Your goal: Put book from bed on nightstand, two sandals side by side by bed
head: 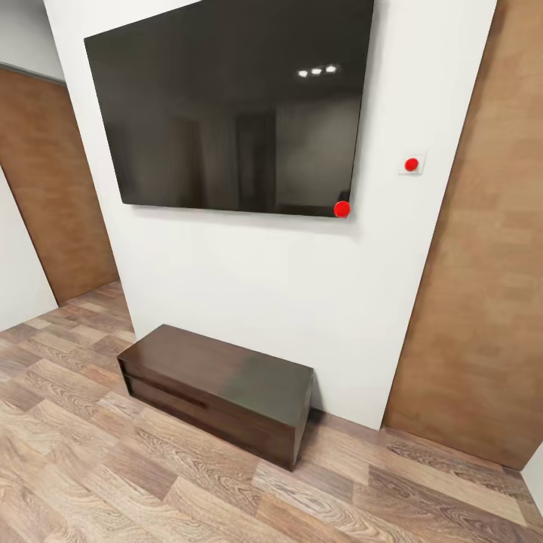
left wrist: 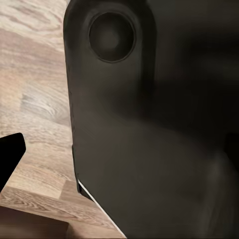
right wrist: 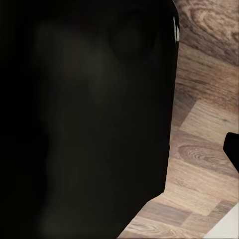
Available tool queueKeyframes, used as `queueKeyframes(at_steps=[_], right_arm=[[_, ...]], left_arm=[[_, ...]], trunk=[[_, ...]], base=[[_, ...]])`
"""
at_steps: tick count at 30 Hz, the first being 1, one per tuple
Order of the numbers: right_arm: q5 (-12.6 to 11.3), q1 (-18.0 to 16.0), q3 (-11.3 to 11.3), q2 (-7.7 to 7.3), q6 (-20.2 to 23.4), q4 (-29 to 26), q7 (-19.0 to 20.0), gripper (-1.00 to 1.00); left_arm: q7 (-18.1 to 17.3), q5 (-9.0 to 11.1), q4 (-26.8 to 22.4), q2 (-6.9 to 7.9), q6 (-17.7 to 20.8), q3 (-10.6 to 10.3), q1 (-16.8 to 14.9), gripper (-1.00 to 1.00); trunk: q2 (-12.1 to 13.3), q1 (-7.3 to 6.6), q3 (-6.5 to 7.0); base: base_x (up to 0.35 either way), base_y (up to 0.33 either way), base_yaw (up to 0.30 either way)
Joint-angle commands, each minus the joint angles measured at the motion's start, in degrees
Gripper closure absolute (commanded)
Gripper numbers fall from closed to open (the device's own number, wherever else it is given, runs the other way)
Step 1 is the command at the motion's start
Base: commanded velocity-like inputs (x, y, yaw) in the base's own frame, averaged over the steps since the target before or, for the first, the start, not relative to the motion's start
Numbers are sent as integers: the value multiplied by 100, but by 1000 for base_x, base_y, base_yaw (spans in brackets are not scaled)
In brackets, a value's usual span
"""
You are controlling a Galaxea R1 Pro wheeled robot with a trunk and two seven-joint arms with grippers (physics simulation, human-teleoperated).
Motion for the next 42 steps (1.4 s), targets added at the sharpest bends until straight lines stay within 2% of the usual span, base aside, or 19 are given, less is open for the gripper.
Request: queueKeyframes(at_steps=[1,26,42], right_arm=[[0,-34,-22,1,33,12,-33,-100],[0,-36,-18,0,10,9,-35,-100],[-5,-36,-17,0,17,9,-35,-100]], left_arm=[[-9,-7,-33,-26,-9,0,5,-100],[-7,-21,-147,-26,-9,2,5,-100],[-9,-18,-149,-26,-9,9,5,-100]], trunk=[[-2,0,-3],[-2,0,-3],[-2,0,-3]], base=[[0,0,0],[6,0,0],[249,0,0]])
